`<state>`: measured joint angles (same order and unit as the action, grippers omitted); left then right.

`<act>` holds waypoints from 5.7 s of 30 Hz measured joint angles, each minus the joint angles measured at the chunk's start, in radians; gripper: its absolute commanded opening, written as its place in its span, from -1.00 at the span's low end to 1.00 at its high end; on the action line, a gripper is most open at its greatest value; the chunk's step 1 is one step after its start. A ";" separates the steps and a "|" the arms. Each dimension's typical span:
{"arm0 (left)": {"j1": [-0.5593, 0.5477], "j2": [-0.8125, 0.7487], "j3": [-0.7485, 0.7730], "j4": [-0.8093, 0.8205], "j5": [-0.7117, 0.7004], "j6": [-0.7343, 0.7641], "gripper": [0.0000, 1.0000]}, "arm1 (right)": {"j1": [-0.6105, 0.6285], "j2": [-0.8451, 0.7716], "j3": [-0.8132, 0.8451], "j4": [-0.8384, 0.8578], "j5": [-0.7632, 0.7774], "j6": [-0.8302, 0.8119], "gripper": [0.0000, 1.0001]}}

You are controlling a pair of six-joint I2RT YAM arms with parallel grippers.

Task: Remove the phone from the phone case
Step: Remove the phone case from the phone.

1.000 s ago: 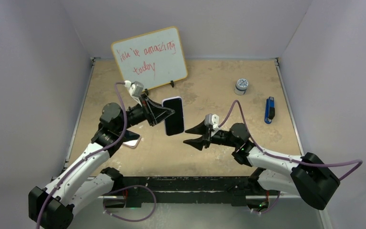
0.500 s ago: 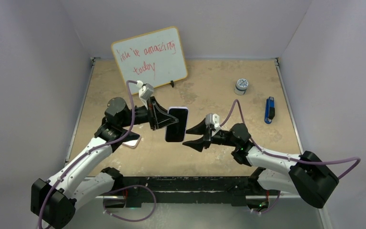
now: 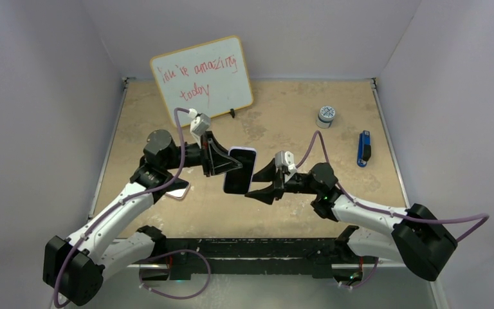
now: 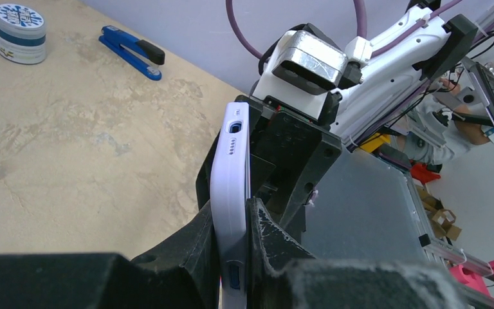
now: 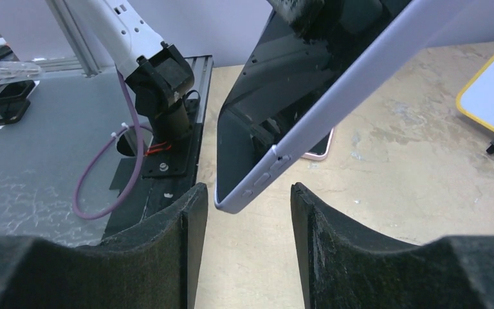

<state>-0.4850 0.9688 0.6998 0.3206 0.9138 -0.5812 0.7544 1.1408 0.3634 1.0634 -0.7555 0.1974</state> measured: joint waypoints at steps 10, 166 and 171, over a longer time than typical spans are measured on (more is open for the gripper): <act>0.000 0.050 0.037 0.000 0.041 -0.001 -1.00 | 0.005 0.006 0.045 -0.068 -0.028 -0.003 -0.17; -0.087 0.393 -0.156 0.161 -0.676 -0.078 0.21 | -0.091 0.444 -0.137 0.306 0.301 0.419 -1.00; -0.087 0.389 -0.112 0.074 -0.759 -0.006 0.27 | -0.105 0.467 -0.113 0.313 0.322 0.431 -1.00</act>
<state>-0.5724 1.3579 0.5877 0.3950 0.1551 -0.5877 0.6495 1.6073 0.2504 1.3766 -0.4332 0.6281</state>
